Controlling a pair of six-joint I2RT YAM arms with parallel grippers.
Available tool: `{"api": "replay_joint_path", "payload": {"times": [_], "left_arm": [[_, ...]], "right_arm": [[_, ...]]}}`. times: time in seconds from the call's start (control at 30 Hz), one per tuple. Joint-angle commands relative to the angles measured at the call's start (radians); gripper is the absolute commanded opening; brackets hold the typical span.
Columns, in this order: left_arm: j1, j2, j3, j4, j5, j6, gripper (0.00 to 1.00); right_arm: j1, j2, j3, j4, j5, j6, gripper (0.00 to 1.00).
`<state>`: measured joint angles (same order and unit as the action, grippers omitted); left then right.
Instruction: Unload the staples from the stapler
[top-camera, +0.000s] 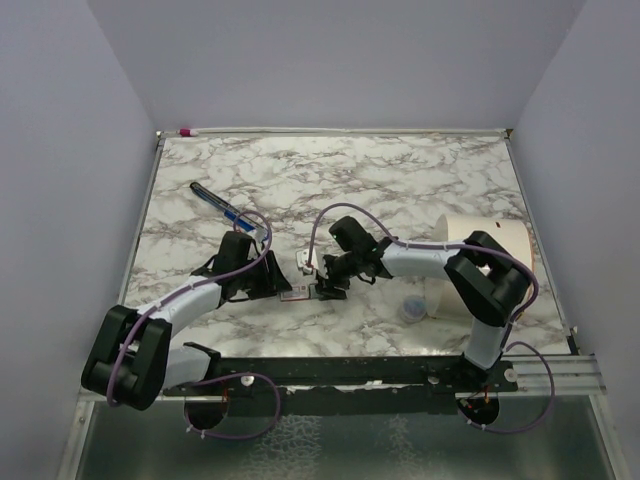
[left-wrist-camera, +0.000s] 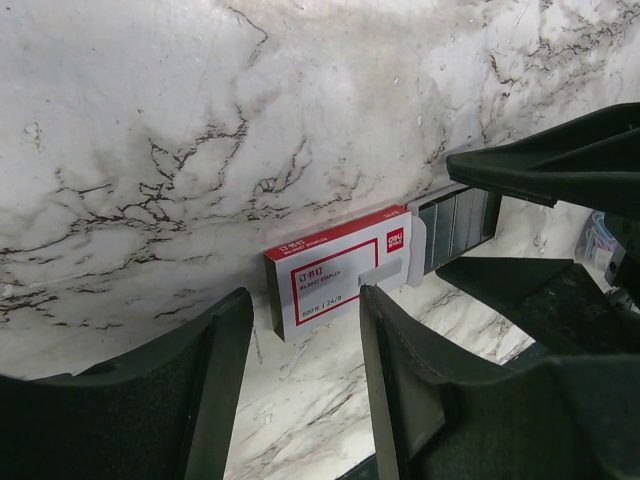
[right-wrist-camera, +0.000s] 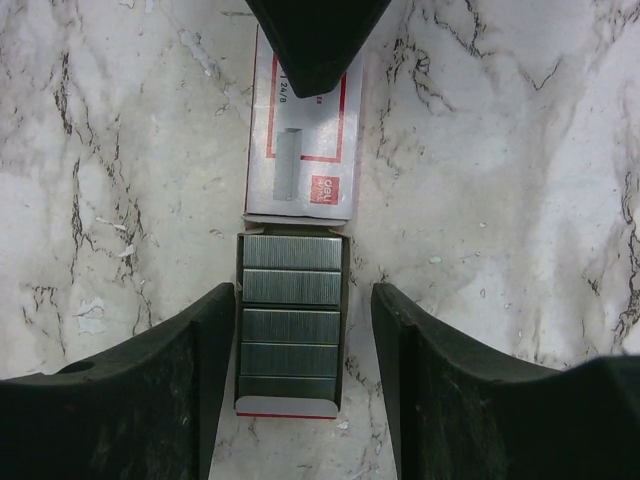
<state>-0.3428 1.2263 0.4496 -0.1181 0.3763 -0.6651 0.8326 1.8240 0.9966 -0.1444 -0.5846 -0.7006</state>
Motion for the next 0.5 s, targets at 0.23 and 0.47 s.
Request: {"api": "replay_joint_path", "payload": {"times": [0.23, 0.47], "left_arm": [[-0.006, 0.037, 0.009, 0.027, 0.040, 0.026, 0.50], [-0.007, 0.048, 0.001, 0.050, 0.070, 0.015, 0.49]], "right_arm": [[-0.004, 0.036, 0.024, -0.029, -0.054, -0.002, 0.52], [-0.003, 0.067, 0.049, -0.058, -0.099, -0.012, 0.43]]}}
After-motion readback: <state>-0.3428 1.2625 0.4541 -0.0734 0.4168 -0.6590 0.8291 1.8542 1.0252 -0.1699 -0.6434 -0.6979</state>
